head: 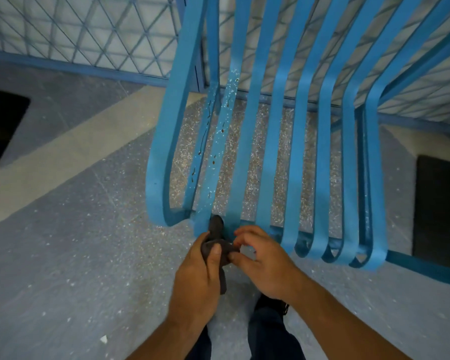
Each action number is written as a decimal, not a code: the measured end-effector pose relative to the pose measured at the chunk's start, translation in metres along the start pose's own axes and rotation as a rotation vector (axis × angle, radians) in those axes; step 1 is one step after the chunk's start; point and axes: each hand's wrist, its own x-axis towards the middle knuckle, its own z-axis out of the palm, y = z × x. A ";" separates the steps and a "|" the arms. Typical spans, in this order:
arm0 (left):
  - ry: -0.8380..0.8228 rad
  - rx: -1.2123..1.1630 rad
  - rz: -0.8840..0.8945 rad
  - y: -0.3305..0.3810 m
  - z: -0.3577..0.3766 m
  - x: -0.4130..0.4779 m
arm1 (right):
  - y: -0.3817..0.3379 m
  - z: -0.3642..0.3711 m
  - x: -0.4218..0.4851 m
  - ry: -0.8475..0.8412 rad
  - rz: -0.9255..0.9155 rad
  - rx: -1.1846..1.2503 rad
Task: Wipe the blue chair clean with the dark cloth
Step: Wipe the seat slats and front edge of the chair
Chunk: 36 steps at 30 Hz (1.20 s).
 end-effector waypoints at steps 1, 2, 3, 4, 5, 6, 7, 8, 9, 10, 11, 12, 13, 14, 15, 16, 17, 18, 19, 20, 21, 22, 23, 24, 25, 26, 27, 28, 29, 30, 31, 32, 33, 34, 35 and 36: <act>0.026 -0.042 -0.021 0.001 -0.004 -0.004 | -0.008 0.002 -0.003 -0.032 0.003 0.006; 0.064 -0.090 -0.047 0.002 -0.008 -0.007 | -0.017 0.006 -0.006 -0.070 0.020 0.041; 0.118 -0.124 -0.069 0.001 -0.013 -0.010 | -0.027 0.010 -0.008 -0.112 0.047 0.092; 0.171 -0.155 -0.094 -0.002 -0.017 -0.013 | -0.037 0.016 -0.009 -0.147 0.074 0.137; 0.228 -0.181 -0.127 -0.007 -0.021 -0.017 | -0.046 0.022 -0.008 -0.178 0.094 0.166; 0.293 -0.198 -0.159 -0.010 -0.025 -0.020 | -0.053 0.027 -0.006 -0.209 0.107 0.193; 0.355 -0.197 -0.180 -0.014 -0.026 -0.022 | -0.059 0.031 -0.002 -0.243 0.120 0.226; 0.412 -0.191 -0.198 -0.015 -0.026 -0.023 | -0.063 0.033 0.002 -0.267 0.125 0.252; 0.453 -0.203 -0.203 -0.013 -0.023 -0.021 | -0.065 0.032 0.006 -0.278 0.126 0.259; 0.465 -0.218 -0.190 -0.009 -0.018 -0.017 | -0.063 0.030 0.011 -0.269 0.122 0.249; 0.445 -0.228 -0.166 -0.002 -0.012 -0.010 | -0.060 0.026 0.015 -0.235 0.120 0.238; 0.410 -0.238 -0.149 0.004 -0.005 -0.002 | -0.054 0.020 0.020 -0.181 0.123 0.223; 0.388 -0.241 -0.145 0.005 0.004 0.010 | -0.047 0.011 0.025 -0.118 0.130 0.208; 0.369 -0.240 -0.151 0.004 0.015 0.022 | -0.039 0.004 0.029 -0.055 0.140 0.190; 0.356 -0.237 -0.164 0.003 0.024 0.032 | -0.033 -0.004 0.033 -0.008 0.157 0.171; 0.352 -0.230 -0.171 0.002 0.033 0.041 | -0.027 -0.011 0.036 0.023 0.174 0.159; 0.355 -0.216 -0.168 0.002 0.040 0.049 | -0.023 -0.016 0.039 0.039 0.187 0.156; 0.364 -0.192 -0.158 0.002 0.045 0.055 | -0.018 -0.021 0.042 0.042 0.192 0.161; 0.376 -0.161 -0.144 0.007 0.048 0.061 | -0.014 -0.025 0.044 0.036 0.197 0.175; 0.380 -0.128 -0.118 0.008 0.049 0.066 | -0.010 -0.025 0.045 0.031 0.205 0.199; 0.378 -0.080 -0.083 0.010 0.047 0.071 | -0.008 -0.025 0.046 0.032 0.216 0.230; 0.375 -0.008 -0.048 0.011 0.046 0.077 | -0.003 -0.026 0.047 0.035 0.229 0.250; 0.366 0.079 -0.032 0.013 0.046 0.084 | 0.000 -0.027 0.048 0.032 0.241 0.269; 0.349 0.156 -0.024 0.016 0.045 0.089 | 0.003 -0.028 0.049 0.022 0.253 0.290; 0.328 0.212 -0.026 0.018 0.043 0.093 | 0.004 -0.030 0.051 0.004 0.268 0.302; 0.305 0.250 -0.032 0.021 0.042 0.097 | 0.004 -0.033 0.052 -0.012 0.276 0.285; 0.289 0.280 -0.033 0.022 0.040 0.099 | 0.003 -0.037 0.054 -0.023 0.277 0.253; 0.272 0.310 -0.028 0.022 0.038 0.102 | 0.001 -0.041 0.056 -0.018 0.276 0.228; 0.258 0.341 -0.017 0.022 0.035 0.103 | 0.000 -0.048 0.059 0.009 0.267 0.213; 0.244 0.362 -0.009 0.022 0.033 0.105 | 0.002 -0.055 0.061 0.063 0.249 0.166; 0.234 0.379 -0.005 0.021 0.032 0.106 | 0.002 -0.063 0.064 0.131 0.222 0.083; 0.226 0.391 -0.006 0.021 0.032 0.109 | 0.005 -0.072 0.068 0.202 0.190 -0.014; 0.216 0.403 -0.008 0.021 0.032 0.110 | 0.008 -0.081 0.071 0.275 0.152 -0.099; 0.205 0.417 -0.020 0.023 0.031 0.112 | 0.013 -0.088 0.075 0.351 0.102 -0.191; 0.196 0.429 -0.041 0.026 0.031 0.113 | 0.018 -0.096 0.080 0.425 0.038 -0.282; 0.192 0.435 -0.064 0.029 0.030 0.114 | 0.025 -0.102 0.086 0.476 -0.021 -0.368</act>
